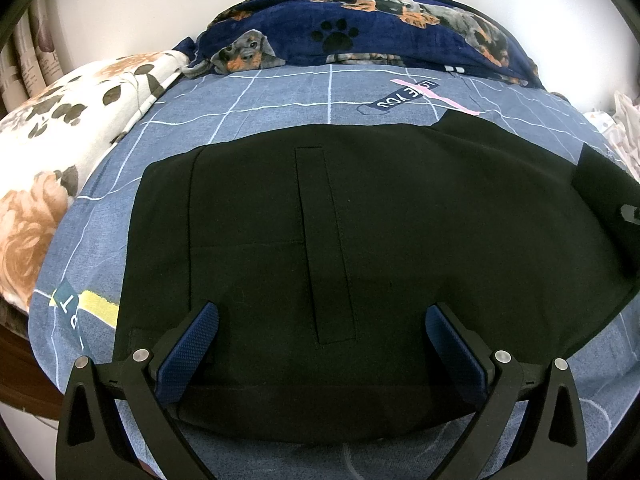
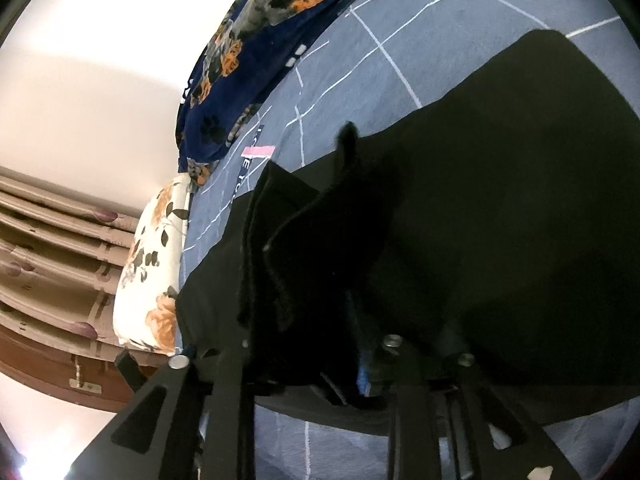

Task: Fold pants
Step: 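Open the right tool to release the trouser leg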

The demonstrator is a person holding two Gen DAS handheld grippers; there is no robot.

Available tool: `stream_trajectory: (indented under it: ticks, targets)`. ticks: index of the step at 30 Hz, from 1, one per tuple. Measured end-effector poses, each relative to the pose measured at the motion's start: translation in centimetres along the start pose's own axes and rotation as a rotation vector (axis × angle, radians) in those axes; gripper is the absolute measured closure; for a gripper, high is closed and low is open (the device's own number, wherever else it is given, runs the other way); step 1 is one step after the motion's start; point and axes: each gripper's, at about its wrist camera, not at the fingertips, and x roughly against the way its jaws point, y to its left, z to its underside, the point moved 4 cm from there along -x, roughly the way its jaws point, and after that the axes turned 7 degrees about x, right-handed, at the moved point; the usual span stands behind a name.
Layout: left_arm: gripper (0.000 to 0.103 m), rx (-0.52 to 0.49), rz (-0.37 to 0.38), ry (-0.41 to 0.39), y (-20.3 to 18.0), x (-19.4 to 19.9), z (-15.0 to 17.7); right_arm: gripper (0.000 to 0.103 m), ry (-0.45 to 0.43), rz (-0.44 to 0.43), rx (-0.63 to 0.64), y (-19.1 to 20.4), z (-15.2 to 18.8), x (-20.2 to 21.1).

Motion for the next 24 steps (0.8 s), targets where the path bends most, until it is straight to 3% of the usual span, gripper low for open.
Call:
stream_trajectory:
  ticks: [3,7,13,24]
  targets:
    - [0.0,0.0,0.0,0.0,0.0,0.0,0.0,0.056,0.019,-0.031,-0.009,0.4,0.1,-0.2]
    - [0.0,0.0,0.0,0.0,0.0,0.0,0.0,0.044,0.029,-0.084,-0.027,0.8,0.1,-0.2]
    - [0.0,0.0,-0.001,0.0,0.0,0.0,0.0,0.042,0.053,-0.171,-0.06,1.3,0.3,-0.7]
    - [0.0,-0.001,-0.001,0.0,-0.1,0.0,0.0,0.042,0.059,-0.165,-0.05,1.4,0.3,-0.9]
